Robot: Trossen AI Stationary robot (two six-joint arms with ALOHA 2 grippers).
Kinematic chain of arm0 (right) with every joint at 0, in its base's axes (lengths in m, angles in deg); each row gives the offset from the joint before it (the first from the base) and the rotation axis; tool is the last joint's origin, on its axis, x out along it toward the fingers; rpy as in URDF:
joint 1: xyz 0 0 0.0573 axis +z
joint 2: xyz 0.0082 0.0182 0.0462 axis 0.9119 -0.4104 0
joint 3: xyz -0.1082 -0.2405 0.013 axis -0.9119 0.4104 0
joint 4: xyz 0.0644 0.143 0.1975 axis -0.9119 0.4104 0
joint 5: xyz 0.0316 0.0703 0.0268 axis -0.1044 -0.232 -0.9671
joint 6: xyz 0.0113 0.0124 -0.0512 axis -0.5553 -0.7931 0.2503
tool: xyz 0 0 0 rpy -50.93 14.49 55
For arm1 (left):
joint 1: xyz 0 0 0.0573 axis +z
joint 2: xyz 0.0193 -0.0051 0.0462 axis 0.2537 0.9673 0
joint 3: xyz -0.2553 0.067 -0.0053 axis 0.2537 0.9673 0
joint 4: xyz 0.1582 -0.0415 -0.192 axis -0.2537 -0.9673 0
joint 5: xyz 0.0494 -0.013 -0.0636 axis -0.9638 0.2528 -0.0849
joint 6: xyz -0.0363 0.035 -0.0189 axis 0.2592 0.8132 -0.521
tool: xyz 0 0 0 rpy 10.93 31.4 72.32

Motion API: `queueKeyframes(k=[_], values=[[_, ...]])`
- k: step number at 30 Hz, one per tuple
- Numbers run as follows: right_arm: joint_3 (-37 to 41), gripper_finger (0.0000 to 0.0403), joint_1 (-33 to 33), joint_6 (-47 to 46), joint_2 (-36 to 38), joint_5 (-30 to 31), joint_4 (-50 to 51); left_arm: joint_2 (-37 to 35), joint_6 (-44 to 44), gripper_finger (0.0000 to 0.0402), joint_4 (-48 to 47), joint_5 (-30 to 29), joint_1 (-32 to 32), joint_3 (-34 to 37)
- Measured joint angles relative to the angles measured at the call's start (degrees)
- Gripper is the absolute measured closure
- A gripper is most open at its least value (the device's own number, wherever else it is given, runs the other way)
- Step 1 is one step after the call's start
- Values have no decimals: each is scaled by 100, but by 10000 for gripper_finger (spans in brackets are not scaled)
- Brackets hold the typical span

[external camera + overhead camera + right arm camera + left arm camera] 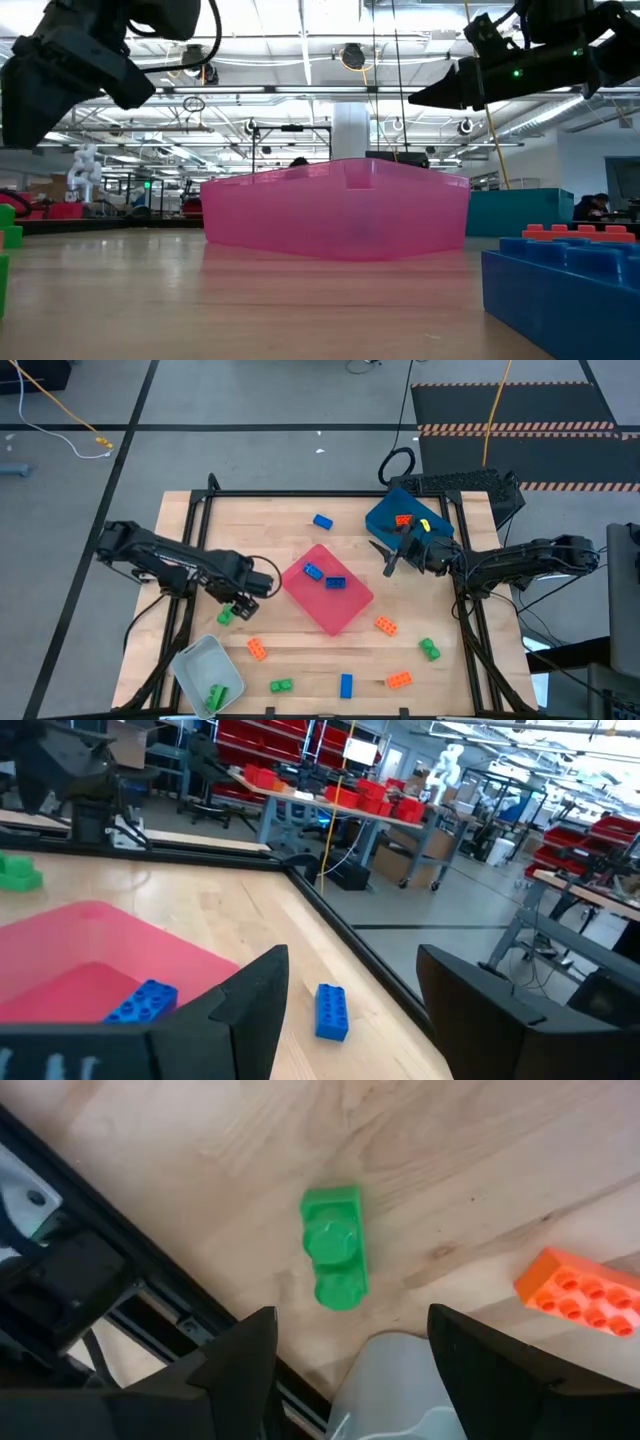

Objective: Sort & place blocks by color
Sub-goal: Put the green game piece into the gray bin

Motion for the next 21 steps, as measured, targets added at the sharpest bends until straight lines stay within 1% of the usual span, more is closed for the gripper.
queueKeyframes(k=[3,8,10,12,14,16,19,21], values=[[0,188,0,-3,2,-2,3,120,-18,144,166,91,-67,72],[0,188,0,7,2,-4,110,126,-163,144,453,399,-182,514],[0,188,0,7,2,-4,129,42,-220,144,485,416,-259,674],[0,188,0,7,0,-4,137,-9,-300,144,790,431,-287,810],[0,188,0,7,1,-4,134,-113,-391,144,1344,414,-329,1015],[0,188,0,0,2,-4,147,-136,-469,144,1579,413,-345,1210],[0,188,0,-6,1,-4,130,-120,-471,144,1453,434,-359,1537],[0,188,0,-6,0,-4,138,-124,-491,144,1527,427,-357,1681]])
